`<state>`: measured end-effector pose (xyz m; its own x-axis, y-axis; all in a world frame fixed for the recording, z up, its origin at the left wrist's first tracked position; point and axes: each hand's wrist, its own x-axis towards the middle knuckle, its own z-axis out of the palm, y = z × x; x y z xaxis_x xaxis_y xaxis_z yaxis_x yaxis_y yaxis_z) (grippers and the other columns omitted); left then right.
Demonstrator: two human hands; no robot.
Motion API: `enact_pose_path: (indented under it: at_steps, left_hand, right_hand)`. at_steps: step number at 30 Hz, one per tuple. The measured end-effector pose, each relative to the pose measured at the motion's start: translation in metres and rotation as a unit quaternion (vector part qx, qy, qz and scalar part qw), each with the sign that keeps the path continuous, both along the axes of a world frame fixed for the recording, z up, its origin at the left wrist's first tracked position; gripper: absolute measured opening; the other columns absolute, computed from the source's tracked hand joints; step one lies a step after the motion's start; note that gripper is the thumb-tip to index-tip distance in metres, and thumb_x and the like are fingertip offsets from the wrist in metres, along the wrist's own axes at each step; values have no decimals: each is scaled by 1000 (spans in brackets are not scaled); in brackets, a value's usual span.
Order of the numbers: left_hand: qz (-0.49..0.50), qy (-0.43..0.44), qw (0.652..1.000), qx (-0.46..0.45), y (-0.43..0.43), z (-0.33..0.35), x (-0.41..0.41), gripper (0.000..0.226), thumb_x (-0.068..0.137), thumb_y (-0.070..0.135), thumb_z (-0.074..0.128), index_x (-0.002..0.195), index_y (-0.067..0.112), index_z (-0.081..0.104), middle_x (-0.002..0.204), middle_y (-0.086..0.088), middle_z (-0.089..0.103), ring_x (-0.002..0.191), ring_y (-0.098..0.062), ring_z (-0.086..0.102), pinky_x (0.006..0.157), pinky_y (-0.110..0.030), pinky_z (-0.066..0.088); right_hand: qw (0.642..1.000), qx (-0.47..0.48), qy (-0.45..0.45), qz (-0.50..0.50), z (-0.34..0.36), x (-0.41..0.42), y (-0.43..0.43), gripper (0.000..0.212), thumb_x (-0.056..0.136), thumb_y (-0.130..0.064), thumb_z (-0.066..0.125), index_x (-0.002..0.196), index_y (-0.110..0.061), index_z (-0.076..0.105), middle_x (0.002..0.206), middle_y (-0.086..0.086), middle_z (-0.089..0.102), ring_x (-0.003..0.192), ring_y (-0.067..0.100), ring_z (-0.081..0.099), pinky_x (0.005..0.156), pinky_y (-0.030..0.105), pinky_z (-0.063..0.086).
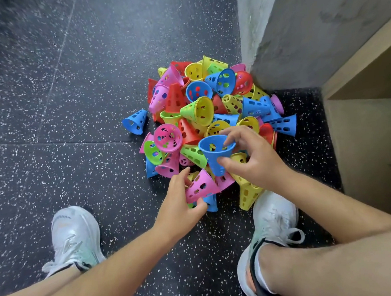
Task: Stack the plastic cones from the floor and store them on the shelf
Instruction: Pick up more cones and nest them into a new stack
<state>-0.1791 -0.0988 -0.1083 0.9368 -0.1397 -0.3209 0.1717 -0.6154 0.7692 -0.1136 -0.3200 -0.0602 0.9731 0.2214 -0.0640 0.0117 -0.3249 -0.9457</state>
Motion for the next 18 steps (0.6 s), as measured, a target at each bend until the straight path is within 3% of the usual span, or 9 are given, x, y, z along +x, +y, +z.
enact_pose_path:
  at_steps: [2,5,10,14,18]
  left_hand:
    - [18,-18,999,-21,-7,6,7,79,81,25,67,153,26,34,120,11,45,108,-1,52,89,-17,46]
    - [60,-35,995,-66,-15,18,18,76,84,16,69,152,26,37,120,13,45,106,0,54,87,-14,46]
    - [99,-65,982,-147,-27,42,40,65,75,19,64,138,27,50,117,7,49,98,-1,57,82,-13,46]
    - [106,-89,976,-167,-32,56,50,60,74,15,62,131,28,51,120,3,48,110,0,54,87,-10,43]
    - [135,-71,966,-210,-34,58,57,67,75,20,70,137,29,44,130,0,55,122,-9,57,97,-20,47]
  right_hand:
    - [1000,-10,1,12,5,6,1,26,79,-30,77,93,-24,55,127,-12,59,114,13,62,92,43,53]
    - [996,-67,-22,59,18,18,1,25,82,-23,79,93,-19,56,125,-10,59,111,9,59,92,35,50]
    - [959,-204,-21,197,55,43,-1,24,87,-46,71,93,-31,54,132,-20,56,118,-3,53,91,21,44]
    - [906,-314,-30,283,93,66,4,49,82,-64,65,120,-35,54,122,-20,60,107,-1,56,91,24,49]
    - [888,-335,-73,305,97,88,32,39,86,-55,65,116,-31,55,112,-15,64,104,6,59,89,32,51]
